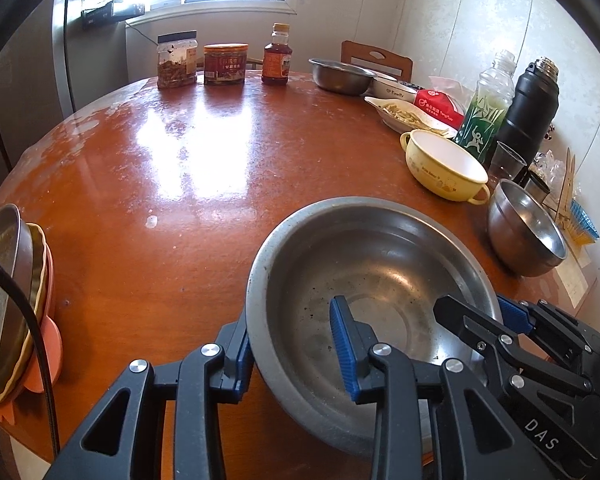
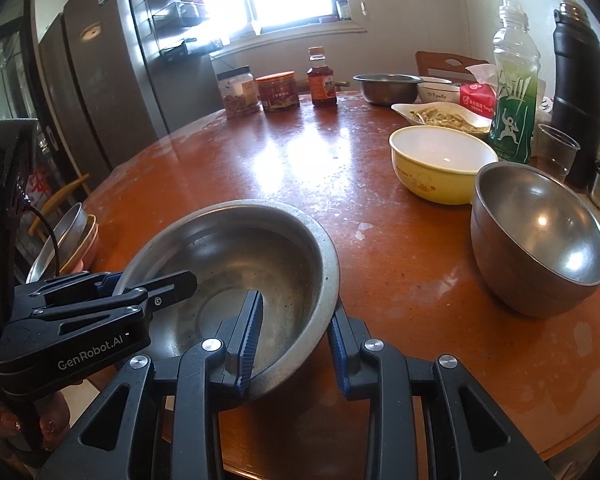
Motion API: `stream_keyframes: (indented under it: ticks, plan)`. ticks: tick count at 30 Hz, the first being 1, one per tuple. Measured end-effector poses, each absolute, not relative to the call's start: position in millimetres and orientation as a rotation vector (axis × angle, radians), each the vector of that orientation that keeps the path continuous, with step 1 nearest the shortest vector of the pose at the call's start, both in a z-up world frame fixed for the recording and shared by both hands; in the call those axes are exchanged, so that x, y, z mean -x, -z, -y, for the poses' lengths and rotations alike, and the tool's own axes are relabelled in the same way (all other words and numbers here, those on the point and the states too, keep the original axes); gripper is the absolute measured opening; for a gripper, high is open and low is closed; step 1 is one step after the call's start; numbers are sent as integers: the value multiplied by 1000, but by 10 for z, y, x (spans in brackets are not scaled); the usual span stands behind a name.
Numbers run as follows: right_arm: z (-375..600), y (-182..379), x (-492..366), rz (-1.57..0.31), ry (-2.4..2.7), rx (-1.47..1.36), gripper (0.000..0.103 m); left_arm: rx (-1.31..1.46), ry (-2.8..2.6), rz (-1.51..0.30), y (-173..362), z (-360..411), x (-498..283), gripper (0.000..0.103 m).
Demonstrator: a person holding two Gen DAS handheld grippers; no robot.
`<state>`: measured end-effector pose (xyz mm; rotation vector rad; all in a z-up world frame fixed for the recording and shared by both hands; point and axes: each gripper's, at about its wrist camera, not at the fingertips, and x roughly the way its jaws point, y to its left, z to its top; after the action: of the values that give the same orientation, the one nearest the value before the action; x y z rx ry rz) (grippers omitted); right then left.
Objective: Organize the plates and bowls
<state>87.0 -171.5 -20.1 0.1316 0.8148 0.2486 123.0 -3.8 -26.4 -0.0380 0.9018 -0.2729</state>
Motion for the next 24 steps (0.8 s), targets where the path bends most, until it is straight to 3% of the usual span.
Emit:
stream_keyframes:
  ticks: [12,24]
  plan:
    - [1717,202,-849,-813,-263,-156,36,44,269,-885,215,14,-1194,38]
    - [1753,150,-803,-789,-250,-161,41,37,225,-828,105,-44,-1146,57]
